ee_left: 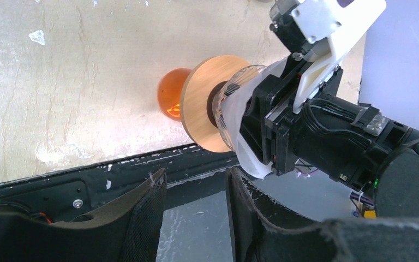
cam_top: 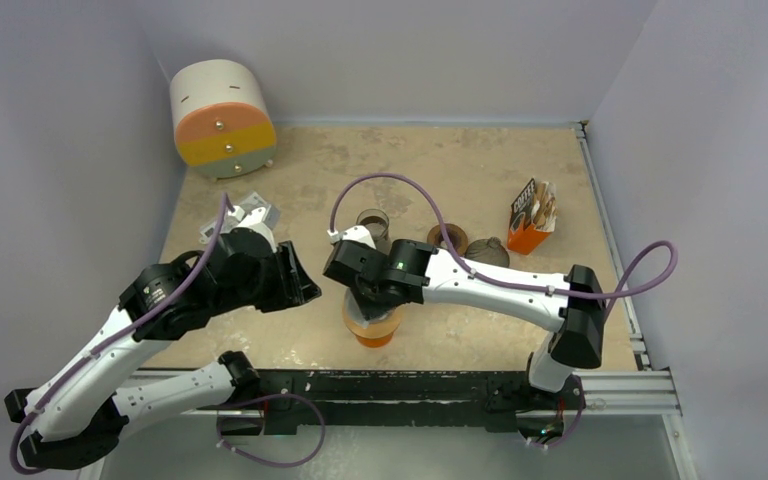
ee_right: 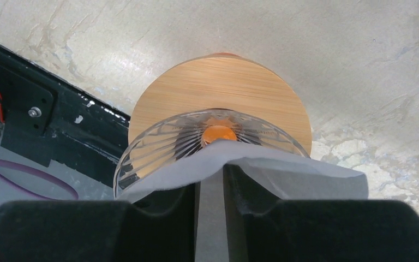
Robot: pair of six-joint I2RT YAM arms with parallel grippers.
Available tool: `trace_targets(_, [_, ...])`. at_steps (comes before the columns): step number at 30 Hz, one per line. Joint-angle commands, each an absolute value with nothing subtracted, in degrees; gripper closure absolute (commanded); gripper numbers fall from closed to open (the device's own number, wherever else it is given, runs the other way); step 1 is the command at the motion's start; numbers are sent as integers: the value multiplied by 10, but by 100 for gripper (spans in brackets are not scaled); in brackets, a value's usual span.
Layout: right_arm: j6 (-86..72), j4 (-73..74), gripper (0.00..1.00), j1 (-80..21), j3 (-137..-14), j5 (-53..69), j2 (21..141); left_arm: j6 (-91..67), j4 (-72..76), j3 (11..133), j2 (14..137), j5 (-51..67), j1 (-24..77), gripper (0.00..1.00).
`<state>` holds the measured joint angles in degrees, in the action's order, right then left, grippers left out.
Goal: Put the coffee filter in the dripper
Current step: Place the coffee filter in the coffee dripper.
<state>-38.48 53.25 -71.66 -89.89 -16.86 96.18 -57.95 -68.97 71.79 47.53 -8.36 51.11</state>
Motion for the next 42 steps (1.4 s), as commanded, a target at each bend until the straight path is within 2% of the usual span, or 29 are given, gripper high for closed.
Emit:
trace_targets(1, [-363,541,73,-715,-916,-157,966,-565,-688,726,475,-93,508,58])
trace_targets(13, [-366,537,47,-715,-892,-154,954,-564,-682,720,476,-89,509,58])
trace_targets(18, [-367,536,41,-715,-885,-155,948,-566,-677,716,476,-86,509,58])
trace_targets(24, [-366,534,39,-715,-887,-153,944,-566,-672,714,480,-83,508,58])
trace_targets(29, [-350,528,42,-715,-892,-170,939,-565,-669,714,484,-82,509,58])
trace_targets(37, [-316,528,58,-716,-909,-152,922,-558,-669,720,484,-85,508,58])
trace_targets(42, [-289,539,78,-716,-912,-142,911,-553,-669,724,487,-88,509,58])
